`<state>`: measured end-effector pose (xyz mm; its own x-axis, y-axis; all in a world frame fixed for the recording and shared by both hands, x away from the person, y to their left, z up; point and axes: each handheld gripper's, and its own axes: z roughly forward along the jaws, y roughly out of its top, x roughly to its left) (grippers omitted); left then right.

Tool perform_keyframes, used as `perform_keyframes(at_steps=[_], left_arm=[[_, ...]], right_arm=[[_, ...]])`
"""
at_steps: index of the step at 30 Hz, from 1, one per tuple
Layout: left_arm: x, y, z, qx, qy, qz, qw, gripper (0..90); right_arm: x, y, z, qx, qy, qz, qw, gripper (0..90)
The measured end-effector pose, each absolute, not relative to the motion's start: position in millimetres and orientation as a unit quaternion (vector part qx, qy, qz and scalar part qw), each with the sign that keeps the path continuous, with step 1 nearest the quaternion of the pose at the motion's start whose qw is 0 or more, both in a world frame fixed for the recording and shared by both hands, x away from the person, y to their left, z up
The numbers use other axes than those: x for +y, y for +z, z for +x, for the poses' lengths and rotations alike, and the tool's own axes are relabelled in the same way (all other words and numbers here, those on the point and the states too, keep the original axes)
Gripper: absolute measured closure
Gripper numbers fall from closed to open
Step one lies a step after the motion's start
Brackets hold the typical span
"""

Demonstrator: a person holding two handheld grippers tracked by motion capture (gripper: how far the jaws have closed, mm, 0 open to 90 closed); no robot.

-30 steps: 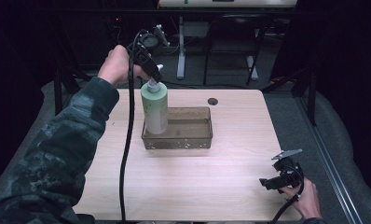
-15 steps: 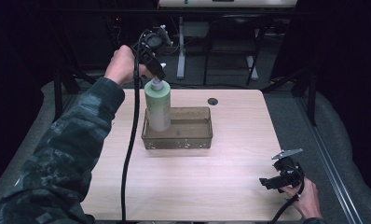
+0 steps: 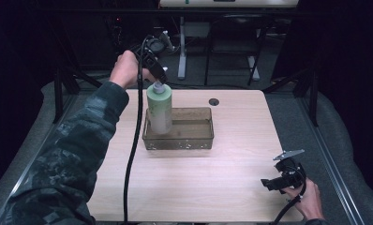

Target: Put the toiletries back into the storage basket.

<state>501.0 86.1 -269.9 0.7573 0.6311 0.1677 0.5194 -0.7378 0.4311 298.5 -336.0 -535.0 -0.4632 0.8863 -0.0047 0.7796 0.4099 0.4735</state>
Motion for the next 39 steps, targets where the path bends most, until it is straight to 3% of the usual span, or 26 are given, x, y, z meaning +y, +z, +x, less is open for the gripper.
perform_keyframes(at_steps=[39], left_arm=[[103, -315, 504, 0.328, 0.142, 0.912, 0.200, 62.8]], right_arm=[[-336, -532, 295, 0.829, 0.207, 0.501, 0.136, 3.6]])
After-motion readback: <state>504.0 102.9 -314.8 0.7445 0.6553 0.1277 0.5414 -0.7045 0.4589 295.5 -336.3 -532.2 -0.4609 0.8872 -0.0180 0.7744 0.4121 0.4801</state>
